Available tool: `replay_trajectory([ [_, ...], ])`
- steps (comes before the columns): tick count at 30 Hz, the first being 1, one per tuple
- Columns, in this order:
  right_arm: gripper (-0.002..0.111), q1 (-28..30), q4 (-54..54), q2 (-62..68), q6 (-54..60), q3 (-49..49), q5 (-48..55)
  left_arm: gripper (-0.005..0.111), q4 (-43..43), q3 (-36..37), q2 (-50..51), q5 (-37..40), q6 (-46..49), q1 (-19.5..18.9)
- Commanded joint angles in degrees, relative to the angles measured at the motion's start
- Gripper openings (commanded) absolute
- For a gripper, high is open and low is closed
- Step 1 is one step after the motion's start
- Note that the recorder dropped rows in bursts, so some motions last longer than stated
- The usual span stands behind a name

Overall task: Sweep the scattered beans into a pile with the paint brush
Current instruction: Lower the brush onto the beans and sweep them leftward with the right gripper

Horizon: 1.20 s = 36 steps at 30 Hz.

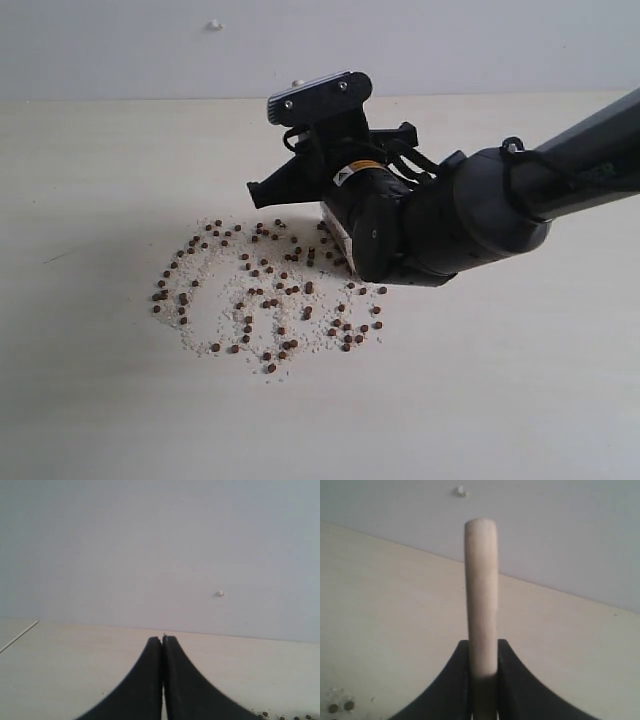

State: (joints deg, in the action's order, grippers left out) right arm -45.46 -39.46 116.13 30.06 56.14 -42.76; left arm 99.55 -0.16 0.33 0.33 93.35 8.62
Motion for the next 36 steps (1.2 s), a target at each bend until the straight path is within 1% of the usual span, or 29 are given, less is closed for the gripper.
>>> replay_trajectory([
  [1,0.000,-2.9,0.6,0.6,-3.0,1.7,1.4,0.000,0.4,0.2,-0.3,-0.3,-0.4,-0.1],
  [5,0.000,-5.5,-2.9,0.4,0.8,2.1,-1.7,0.000,0.4,0.2,-0.3,-0.3,-0.4,-0.1],
  [8,0.000,-6.6,-7.5,-0.6,7.9,2.1,-3.2,0.000,0.4,0.2,-0.3,-0.3,-0.4,-0.1],
  [12,0.000,-6.6,-12.1,-3.8,15.3,2.1,-3.9,0.000,0.4,0.2,-0.3,-0.3,-0.4,-0.1],
  [17,0.000,-6.6,-13.4,-8.0,24.6,2.1,-5.2,0.000,0.4,0.2,-0.3,-0.3,-0.4,-0.1],
  [21,0.000,-6.6,-25.4,-8.6,39.7,2.1,-9.7,0.000,0.4,0.2,-0.3,-0.3,-0.4,-0.1],
  [22,0.000,-6.6,-29.5,-8.0,44.4,1.9,-12.5,0.000,0.4,0.2,-0.3,-0.3,-0.4,-0.1],
  [23,0.000,-6.6,-30.5,-7.5,45.4,1.5,-14.2,0.000,0.4,0.2,-0.3,-0.3,-0.4,-0.1],
  [25,0.000,-6.6,-31.1,-6.7,45.2,0.3,-14.9,0.000,0.4,0.2,-0.3,-0.3,-0.4,-0.1],
  [27,0.000,-6.6,-32.7,-6.0,42.8,-1.4,-13.3,0.000,0.4,0.2,-0.3,-0.3,-0.4,-0.1],
  [31,0.000,-6.6,-35.4,-5.9,35.4,-4.2,-6.6,0.000,0.4,0.2,-0.3,-0.3,-0.4,-0.1],
  [33,0.000,-6.6,-35.9,-5.9,33.6,-4.5,-3.7,0.000,0.4,0.2,-0.3,-0.3,-0.4,-0.1],
  [36,0.000,-8.4,-36.3,-5.9,29.7,-4.5,1.3,0.000,0.4,0.2,-0.3,-0.3,-0.4,-0.1],
])
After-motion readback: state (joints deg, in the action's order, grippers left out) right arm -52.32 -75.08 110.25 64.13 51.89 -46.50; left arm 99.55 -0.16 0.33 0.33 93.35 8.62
